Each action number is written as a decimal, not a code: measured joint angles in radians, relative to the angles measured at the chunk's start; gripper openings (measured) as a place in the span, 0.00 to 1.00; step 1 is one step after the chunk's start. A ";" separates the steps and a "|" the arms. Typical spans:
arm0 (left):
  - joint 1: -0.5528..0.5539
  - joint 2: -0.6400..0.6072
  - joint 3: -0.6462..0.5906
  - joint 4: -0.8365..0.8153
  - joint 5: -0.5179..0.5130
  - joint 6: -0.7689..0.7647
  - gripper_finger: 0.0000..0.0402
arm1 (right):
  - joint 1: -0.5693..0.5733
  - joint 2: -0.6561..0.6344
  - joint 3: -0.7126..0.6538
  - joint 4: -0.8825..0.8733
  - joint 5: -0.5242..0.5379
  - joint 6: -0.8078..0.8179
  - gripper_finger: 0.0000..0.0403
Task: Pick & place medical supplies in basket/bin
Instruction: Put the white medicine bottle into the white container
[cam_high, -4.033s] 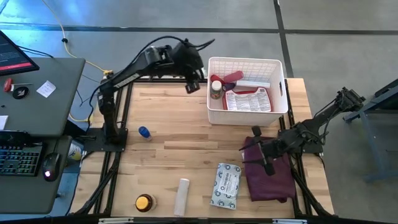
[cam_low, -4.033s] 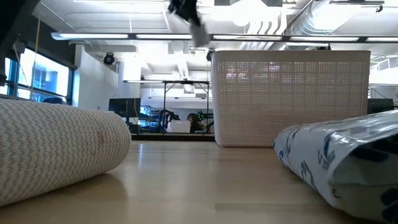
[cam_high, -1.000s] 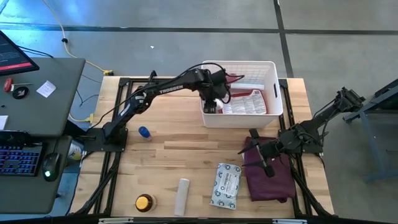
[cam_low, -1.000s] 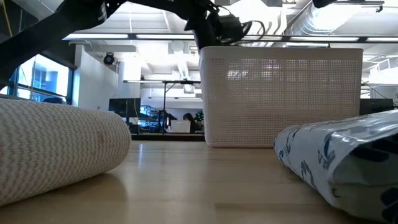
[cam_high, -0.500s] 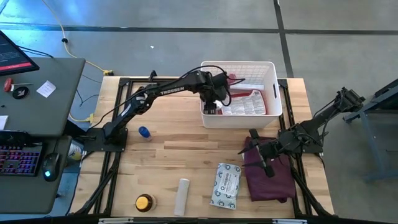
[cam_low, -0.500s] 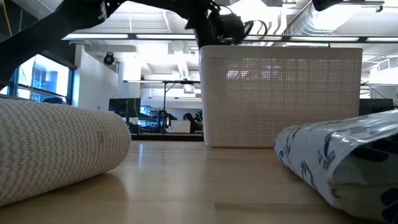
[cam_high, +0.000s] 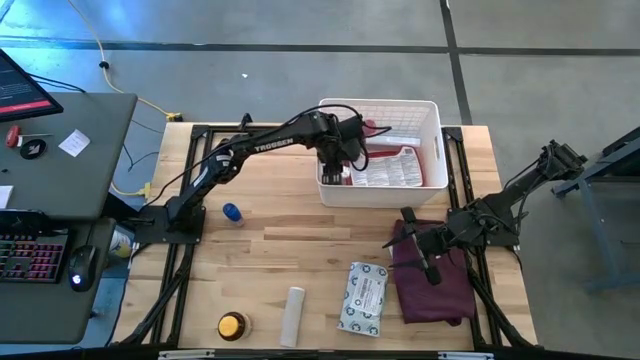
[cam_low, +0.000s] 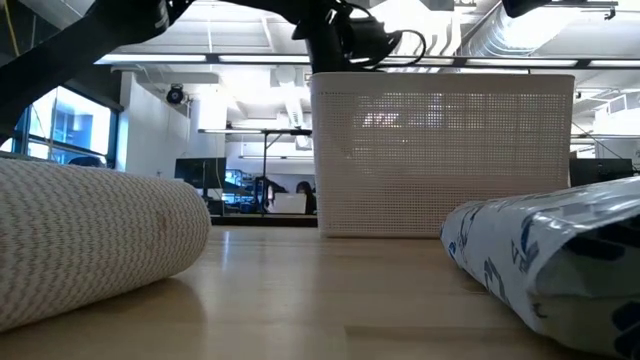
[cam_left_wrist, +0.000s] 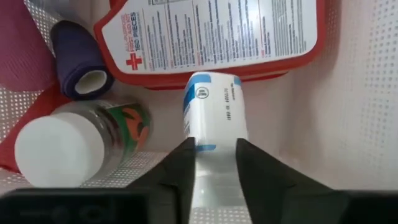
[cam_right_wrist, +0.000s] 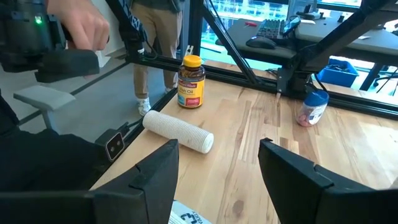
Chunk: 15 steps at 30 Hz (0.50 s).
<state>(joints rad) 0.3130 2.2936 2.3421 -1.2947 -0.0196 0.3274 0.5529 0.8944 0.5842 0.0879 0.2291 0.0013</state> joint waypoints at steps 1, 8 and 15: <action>0.000 0.000 0.000 -0.008 0.000 0.000 0.34 | 0.000 0.000 0.000 0.000 0.000 -0.002 0.52; -0.007 0.000 0.013 -0.077 0.002 0.007 0.19 | 0.000 0.000 0.000 0.000 0.000 -0.009 0.52; -0.026 0.000 0.013 0.028 -0.040 0.016 0.28 | 0.000 0.000 0.000 0.000 0.000 -0.026 0.52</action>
<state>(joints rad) 0.2875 2.2932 2.3554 -1.2672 -0.0601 0.3437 0.5526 0.8944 0.5842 0.0879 0.2295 -0.0250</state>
